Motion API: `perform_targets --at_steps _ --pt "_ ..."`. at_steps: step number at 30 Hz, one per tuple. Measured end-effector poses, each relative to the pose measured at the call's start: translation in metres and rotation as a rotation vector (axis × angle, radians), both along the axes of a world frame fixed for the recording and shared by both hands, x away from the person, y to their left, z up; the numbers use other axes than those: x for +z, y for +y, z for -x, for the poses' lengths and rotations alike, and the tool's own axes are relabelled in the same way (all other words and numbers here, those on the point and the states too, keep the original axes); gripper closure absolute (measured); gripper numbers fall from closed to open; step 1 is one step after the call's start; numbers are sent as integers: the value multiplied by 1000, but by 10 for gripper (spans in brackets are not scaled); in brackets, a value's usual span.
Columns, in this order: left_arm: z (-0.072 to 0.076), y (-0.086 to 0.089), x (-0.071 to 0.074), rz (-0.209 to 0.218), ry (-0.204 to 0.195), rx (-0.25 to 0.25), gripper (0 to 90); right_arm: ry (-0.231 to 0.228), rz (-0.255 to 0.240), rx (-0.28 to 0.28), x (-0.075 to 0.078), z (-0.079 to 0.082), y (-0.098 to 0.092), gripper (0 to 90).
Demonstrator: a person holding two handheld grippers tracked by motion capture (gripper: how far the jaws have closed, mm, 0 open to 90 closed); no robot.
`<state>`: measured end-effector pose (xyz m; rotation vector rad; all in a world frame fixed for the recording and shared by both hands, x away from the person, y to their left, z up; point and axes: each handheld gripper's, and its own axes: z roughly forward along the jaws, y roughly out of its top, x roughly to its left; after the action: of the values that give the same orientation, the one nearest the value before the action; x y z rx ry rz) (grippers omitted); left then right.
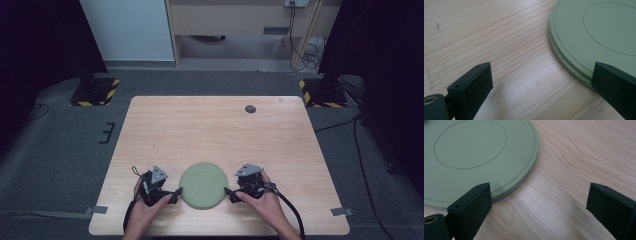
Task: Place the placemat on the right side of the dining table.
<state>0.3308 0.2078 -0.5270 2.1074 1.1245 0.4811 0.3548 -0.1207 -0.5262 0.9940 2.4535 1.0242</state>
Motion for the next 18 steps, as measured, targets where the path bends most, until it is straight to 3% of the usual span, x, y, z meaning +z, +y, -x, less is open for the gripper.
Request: perform_targets --at_steps 12,18 --pt "-4 -4 0 -9 -12 13 28 0 2 -23 -1 -4 -3 37" --pt "-1 -6 1 -9 -14 11 43 0 9 -13 0 -1 -2 66"
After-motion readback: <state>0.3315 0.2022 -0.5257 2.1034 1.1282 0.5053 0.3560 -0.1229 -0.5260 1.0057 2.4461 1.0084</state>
